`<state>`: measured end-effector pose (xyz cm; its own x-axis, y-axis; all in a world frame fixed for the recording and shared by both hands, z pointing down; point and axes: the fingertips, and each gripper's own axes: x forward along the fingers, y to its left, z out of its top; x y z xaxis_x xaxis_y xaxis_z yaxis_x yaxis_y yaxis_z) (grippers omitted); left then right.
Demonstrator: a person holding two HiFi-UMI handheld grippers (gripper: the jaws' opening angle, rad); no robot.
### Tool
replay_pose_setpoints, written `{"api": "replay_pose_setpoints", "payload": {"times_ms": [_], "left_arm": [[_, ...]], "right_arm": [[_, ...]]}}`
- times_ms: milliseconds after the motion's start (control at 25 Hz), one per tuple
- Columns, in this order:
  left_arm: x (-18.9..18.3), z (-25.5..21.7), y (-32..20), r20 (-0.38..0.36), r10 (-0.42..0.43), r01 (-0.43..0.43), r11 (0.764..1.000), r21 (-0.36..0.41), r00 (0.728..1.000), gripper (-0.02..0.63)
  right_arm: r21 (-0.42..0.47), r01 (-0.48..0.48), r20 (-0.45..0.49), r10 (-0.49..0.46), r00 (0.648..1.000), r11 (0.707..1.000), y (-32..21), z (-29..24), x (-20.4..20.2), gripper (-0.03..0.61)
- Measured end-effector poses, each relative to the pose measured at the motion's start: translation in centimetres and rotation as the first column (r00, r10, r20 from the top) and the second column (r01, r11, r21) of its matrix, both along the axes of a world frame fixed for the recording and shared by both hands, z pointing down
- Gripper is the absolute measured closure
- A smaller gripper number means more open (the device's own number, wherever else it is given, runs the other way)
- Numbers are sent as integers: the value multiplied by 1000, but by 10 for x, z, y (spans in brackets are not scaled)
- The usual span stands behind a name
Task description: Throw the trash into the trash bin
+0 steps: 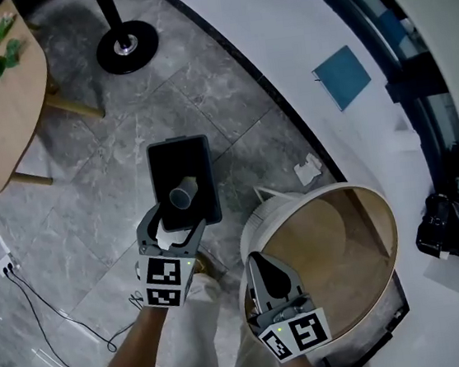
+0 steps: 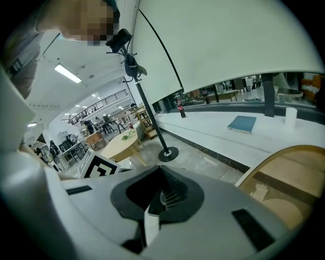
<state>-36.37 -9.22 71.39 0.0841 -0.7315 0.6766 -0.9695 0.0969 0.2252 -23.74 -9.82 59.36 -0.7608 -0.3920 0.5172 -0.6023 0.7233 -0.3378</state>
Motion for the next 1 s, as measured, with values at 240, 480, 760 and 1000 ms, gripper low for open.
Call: {"api": "replay_pose_setpoints", "payload": {"times_ms": [240, 480, 760, 1000], "left_arm": [[5, 0, 1, -7, 4, -4, 1000, -7, 1000, 247], [5, -12, -1, 0, -14, 14, 1000, 0, 1000, 249], [10, -33, 5, -6, -44, 44, 999, 6, 999, 597], [20, -48, 18, -5, -63, 63, 998, -18, 998, 597]], "right_arm": [[-6, -10, -5, 10, 1000, 1000, 1, 3, 6, 560], [0, -6, -3, 6, 1000, 1000, -1, -6, 12, 560], [9, 2, 12, -2, 1000, 1000, 2, -14, 19, 560], [13, 21, 19, -21, 1000, 1000, 9, -26, 25, 560]]}}
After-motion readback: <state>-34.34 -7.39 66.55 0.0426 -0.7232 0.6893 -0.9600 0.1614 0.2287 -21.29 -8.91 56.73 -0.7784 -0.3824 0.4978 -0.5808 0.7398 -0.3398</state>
